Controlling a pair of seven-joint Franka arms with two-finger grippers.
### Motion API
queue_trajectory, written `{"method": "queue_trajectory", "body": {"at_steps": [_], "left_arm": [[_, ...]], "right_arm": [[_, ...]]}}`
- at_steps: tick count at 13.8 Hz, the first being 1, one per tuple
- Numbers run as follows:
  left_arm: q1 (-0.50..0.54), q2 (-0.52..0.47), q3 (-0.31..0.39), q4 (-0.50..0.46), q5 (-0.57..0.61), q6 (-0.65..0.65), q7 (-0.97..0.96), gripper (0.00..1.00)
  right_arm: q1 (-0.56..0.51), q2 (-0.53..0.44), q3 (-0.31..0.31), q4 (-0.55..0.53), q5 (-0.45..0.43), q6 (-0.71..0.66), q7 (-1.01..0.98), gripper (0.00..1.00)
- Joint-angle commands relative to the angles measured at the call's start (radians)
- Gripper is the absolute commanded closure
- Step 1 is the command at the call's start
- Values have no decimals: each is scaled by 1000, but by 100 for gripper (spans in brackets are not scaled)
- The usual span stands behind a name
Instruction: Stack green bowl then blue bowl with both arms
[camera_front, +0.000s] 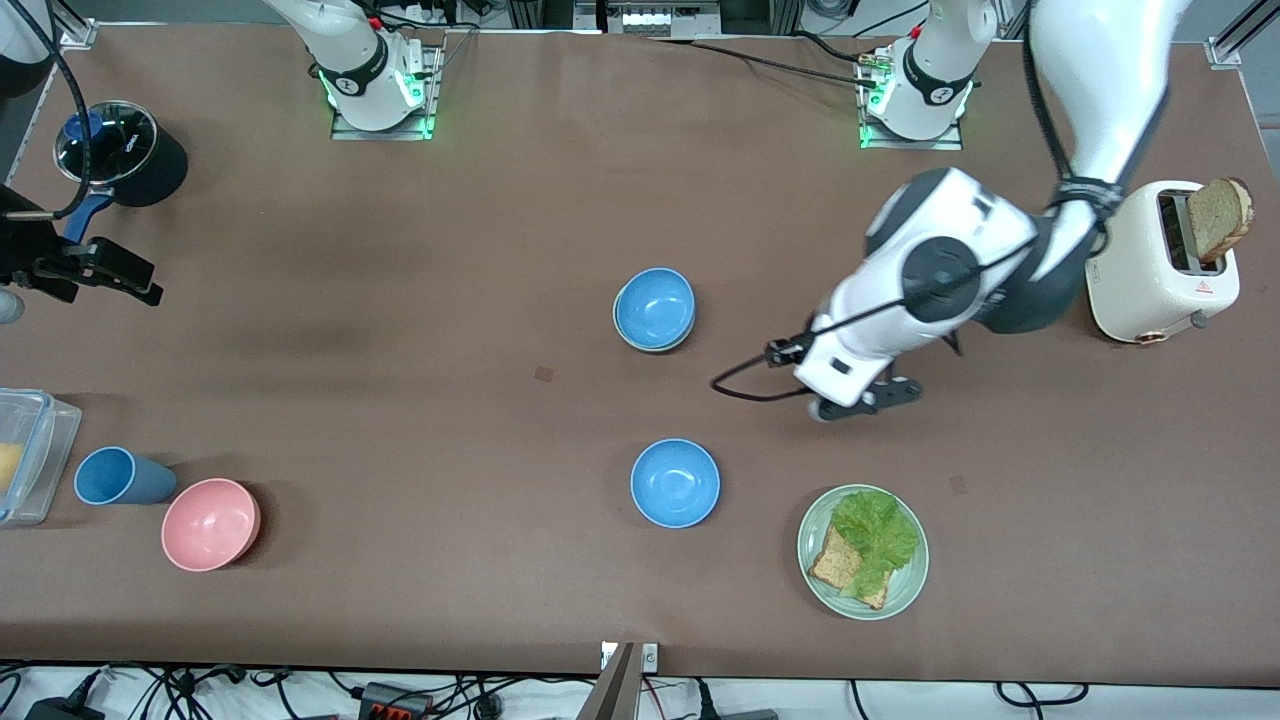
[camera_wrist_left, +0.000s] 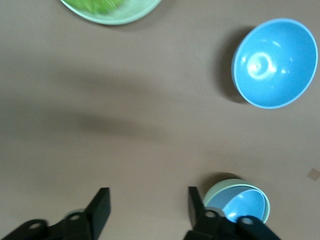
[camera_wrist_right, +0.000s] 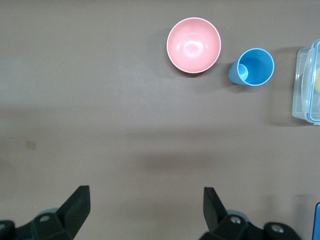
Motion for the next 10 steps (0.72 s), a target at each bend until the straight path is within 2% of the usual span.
{"method": "queue_trajectory", "body": {"at_steps": [1,3,6,8,10], "left_arm": [[72,11,-9,57,-7,-43,159,0],[129,5,-9,59,-13,-45,354,0],[186,-77,23,39,-30,-45,587,0],[164,-209,169,-37,-150,-34,704,0],[78,-314,354,-114,-234,-19,841,0]], "right_arm": [[0,-14,5,3,-14,-9,-18,0],[0,-16,5,3,-14,-14,-19,0],[0,-16,5,3,-11,-23,-18,0],[0,-16,5,3,-11,-29,-16,0],[0,-14,5,3,-10,-40,-9,0]]}}
